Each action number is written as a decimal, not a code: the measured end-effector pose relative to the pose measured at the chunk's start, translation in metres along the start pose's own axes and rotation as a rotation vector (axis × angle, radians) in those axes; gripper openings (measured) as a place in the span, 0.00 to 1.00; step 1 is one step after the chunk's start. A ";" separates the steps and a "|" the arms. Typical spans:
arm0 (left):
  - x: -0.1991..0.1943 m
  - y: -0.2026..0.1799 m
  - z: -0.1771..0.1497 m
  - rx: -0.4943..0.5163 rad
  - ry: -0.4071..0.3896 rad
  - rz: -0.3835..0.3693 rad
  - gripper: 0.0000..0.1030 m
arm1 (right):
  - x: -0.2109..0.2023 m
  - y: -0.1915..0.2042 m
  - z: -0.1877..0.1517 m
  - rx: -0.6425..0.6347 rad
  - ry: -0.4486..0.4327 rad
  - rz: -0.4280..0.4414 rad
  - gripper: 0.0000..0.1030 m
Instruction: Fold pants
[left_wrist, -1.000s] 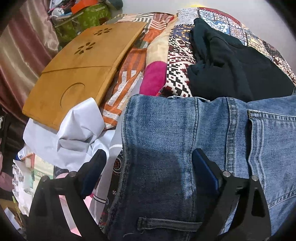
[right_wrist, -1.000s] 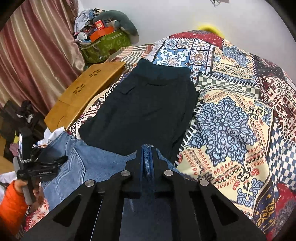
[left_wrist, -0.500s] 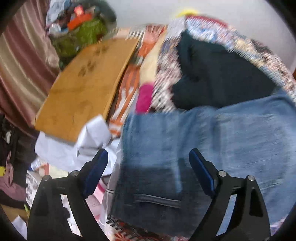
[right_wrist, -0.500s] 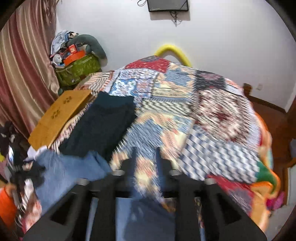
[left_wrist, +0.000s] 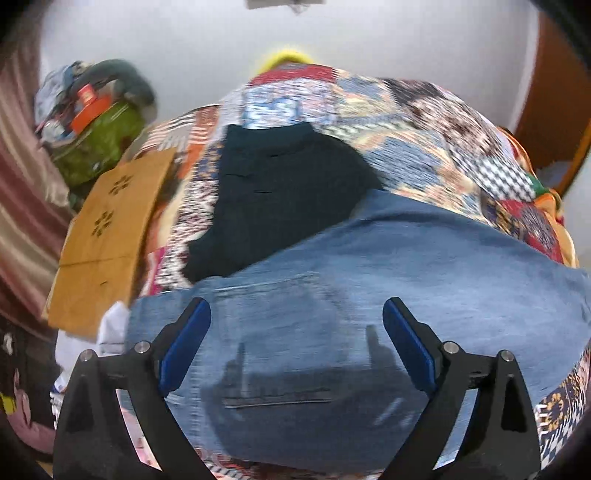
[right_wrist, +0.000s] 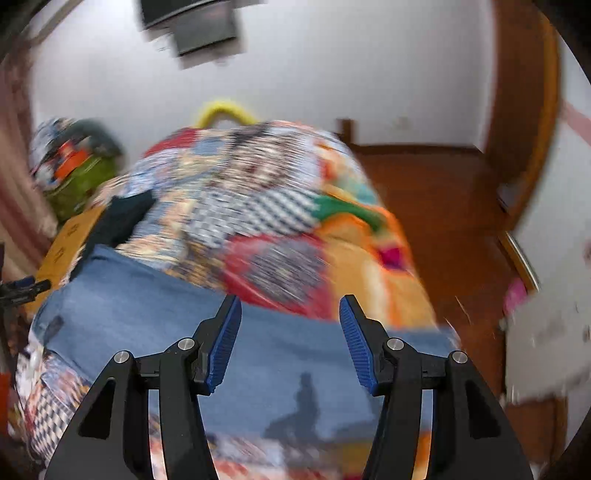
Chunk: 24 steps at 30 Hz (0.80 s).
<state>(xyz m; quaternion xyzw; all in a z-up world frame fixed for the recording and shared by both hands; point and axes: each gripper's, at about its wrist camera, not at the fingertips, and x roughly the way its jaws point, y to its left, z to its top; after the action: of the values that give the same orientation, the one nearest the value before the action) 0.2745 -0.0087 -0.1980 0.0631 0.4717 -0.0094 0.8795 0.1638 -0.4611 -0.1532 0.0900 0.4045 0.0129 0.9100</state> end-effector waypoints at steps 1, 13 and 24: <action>0.003 -0.009 -0.001 0.017 0.008 -0.002 0.93 | -0.003 -0.011 -0.006 0.025 0.004 -0.018 0.50; 0.030 -0.063 -0.020 0.147 0.049 0.097 0.97 | 0.015 -0.139 -0.099 0.445 0.042 -0.135 0.50; 0.036 -0.054 -0.015 0.066 0.097 0.062 1.00 | 0.051 -0.148 -0.112 0.523 0.075 -0.076 0.08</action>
<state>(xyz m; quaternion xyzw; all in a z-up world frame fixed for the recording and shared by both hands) 0.2776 -0.0588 -0.2415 0.1071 0.5111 0.0053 0.8528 0.1075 -0.5848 -0.2898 0.3064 0.4306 -0.1229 0.8400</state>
